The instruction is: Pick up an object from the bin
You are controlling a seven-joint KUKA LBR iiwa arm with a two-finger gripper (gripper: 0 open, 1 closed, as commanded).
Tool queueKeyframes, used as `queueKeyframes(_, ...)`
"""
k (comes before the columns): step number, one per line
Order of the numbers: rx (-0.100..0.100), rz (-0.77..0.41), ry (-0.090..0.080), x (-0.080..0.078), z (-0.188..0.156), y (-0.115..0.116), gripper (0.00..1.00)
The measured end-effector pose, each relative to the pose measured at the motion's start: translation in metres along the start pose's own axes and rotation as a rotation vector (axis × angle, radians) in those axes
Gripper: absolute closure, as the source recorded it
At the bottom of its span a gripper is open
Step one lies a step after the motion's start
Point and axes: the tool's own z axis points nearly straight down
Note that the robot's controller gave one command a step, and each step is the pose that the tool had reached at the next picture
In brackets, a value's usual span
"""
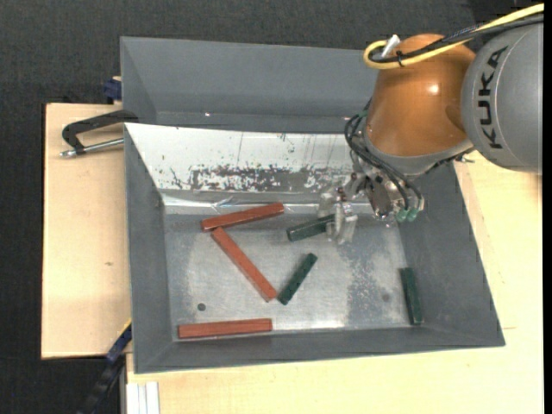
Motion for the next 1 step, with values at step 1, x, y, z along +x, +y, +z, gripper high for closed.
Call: queueKeyframes(1, -0.002, -0.17, 0.001, 0.0044, 0.0031, -0.0105, 1.0)
